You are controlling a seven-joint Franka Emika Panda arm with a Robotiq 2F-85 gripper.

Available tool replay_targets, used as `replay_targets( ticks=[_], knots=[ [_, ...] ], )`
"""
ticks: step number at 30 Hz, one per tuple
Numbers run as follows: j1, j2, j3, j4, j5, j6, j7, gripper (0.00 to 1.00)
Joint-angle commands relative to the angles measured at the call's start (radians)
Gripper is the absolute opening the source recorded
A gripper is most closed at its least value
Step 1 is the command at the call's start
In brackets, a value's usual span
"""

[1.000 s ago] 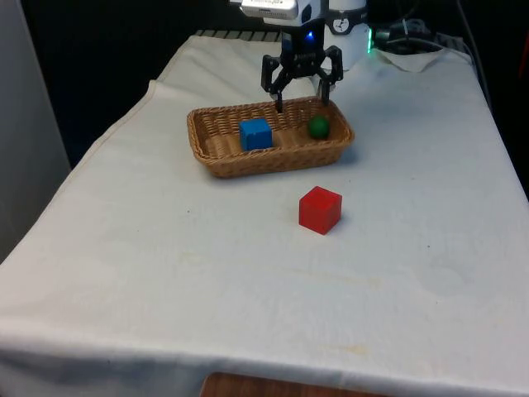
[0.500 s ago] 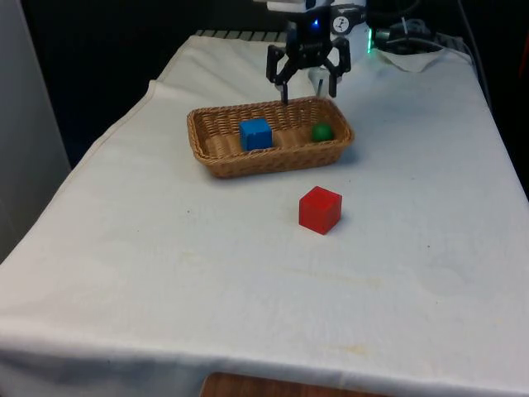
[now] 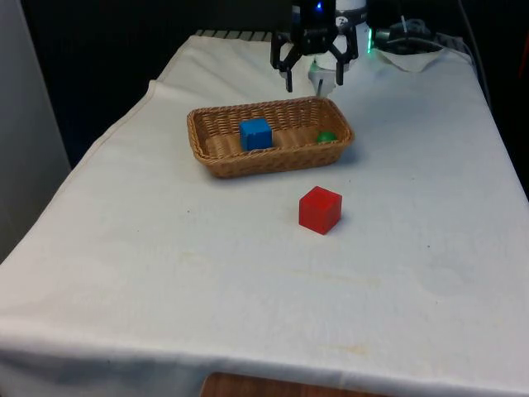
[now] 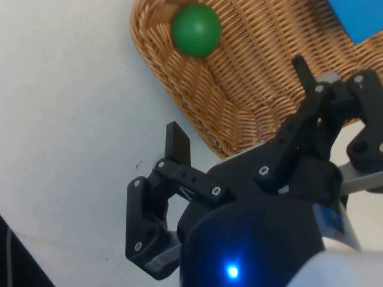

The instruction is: Place all non-red objects into the basket.

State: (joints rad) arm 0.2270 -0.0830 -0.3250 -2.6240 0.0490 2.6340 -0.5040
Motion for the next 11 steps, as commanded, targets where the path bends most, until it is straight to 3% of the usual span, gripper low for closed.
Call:
replay_targets(
  ticks=[1,2,7,10,11],
  knots=[
    [-0.005,-0.006,0.001,0.004,-0.015,-0.013,0.027,1.0],
    [0.0,-0.004,0.0,0.001,0.0,-0.004,0.007,1.0],
    [-0.007,-0.03,0.001,0.01,-0.015,-0.035,0.065,1.0],
    [-0.007,-0.047,0.001,0.012,-0.014,-0.047,0.088,1.0],
    [-0.001,-0.045,-0.001,0.008,0.0,-0.038,0.071,1.0]
  ],
)
